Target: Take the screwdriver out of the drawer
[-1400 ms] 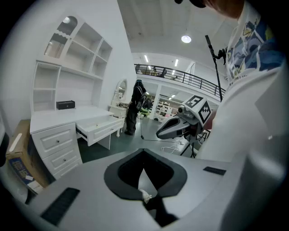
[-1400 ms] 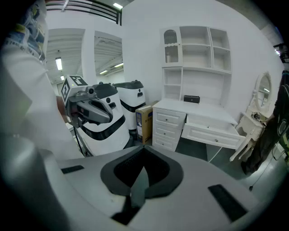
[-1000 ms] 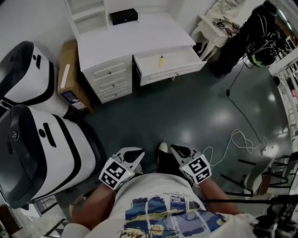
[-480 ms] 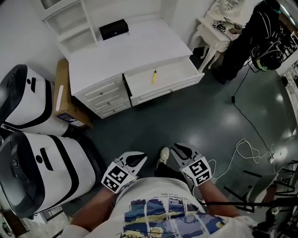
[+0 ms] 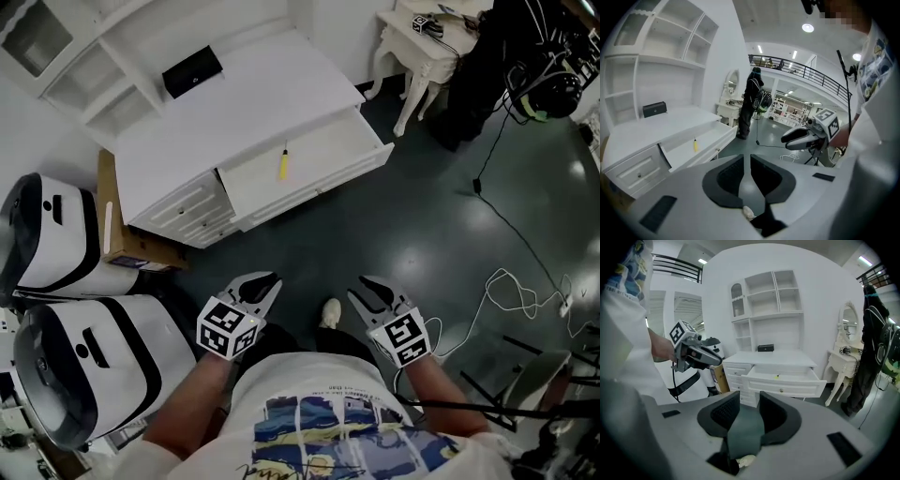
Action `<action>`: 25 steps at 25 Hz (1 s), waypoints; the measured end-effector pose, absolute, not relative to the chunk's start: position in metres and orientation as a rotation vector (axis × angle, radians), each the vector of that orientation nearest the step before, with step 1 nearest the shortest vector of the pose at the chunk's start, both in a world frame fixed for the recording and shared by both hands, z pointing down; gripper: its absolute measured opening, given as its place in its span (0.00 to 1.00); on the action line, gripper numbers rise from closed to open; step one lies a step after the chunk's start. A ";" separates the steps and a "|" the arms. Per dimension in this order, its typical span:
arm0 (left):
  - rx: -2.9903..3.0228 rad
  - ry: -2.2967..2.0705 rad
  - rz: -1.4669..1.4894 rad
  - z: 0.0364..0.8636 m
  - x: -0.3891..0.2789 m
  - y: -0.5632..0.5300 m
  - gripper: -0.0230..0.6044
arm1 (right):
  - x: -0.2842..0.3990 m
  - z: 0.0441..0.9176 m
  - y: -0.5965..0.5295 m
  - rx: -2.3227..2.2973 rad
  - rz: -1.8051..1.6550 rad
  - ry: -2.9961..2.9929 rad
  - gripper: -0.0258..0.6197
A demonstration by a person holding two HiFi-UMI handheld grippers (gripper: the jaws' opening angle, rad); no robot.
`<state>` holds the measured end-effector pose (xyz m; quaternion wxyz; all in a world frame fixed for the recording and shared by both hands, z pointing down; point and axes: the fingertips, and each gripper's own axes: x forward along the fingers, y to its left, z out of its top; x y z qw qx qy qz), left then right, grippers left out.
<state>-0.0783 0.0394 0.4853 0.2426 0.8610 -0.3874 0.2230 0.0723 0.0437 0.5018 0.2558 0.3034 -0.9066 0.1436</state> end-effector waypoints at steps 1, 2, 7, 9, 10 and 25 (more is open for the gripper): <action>2.333 -1.065 0.611 0.488 -0.078 0.029 0.11 | 0.077 0.503 0.043 0.832 0.403 -2.458 0.27; 2.314 -1.074 0.611 0.490 -0.078 0.019 0.15 | 0.082 0.504 0.041 0.841 0.417 -2.454 0.27; 2.263 -1.130 0.637 0.506 -0.078 -0.045 0.17 | 0.109 0.511 0.025 0.911 0.464 -2.418 0.27; 2.249 -1.146 0.652 0.515 -0.080 -0.073 0.17 | 0.119 0.512 0.017 0.953 0.474 -2.398 0.27; 2.241 -1.153 0.659 0.521 -0.081 -0.087 0.17 | 0.125 0.513 0.012 0.975 0.480 -2.387 0.27; 1.954 -1.158 0.854 0.668 -0.134 -0.284 0.18 | 0.156 0.510 -0.093 1.256 0.640 -2.192 0.27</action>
